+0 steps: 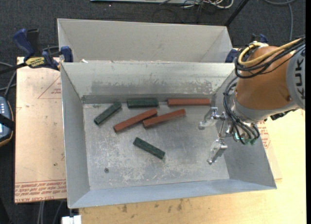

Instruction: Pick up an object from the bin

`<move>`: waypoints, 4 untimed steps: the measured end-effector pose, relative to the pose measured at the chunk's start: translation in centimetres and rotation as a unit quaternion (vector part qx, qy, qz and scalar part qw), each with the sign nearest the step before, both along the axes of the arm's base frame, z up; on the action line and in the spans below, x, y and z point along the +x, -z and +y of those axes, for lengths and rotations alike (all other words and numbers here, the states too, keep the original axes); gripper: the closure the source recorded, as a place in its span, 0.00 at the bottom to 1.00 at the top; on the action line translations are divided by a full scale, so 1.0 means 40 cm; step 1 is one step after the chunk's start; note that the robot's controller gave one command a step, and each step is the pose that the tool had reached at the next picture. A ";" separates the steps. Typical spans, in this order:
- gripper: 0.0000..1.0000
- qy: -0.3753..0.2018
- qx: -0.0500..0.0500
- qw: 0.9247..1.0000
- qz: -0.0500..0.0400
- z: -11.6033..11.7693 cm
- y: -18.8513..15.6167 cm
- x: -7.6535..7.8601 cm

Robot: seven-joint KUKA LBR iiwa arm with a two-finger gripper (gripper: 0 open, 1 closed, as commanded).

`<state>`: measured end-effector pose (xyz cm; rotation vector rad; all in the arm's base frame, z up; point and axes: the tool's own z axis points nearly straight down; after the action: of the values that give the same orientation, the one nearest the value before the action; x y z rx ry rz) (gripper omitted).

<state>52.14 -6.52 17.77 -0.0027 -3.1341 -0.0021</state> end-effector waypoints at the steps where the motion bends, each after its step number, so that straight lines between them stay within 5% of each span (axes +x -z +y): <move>1: 0.00 -0.001 0.000 1.000 -0.004 0.001 -0.010 0.004; 2: 0.00 -0.027 -0.001 1.000 -0.008 0.073 0.090 0.032; 3: 1.00 0.004 0.000 1.000 -0.004 0.147 0.234 0.040; 4: 0.00 0.004 0.000 1.000 -0.004 0.147 0.233 0.040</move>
Offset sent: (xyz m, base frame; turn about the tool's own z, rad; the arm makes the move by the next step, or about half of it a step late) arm 0.0246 0.0803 -0.1077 -0.1441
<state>53.73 -0.62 8.45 -0.0148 -3.1421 -0.0017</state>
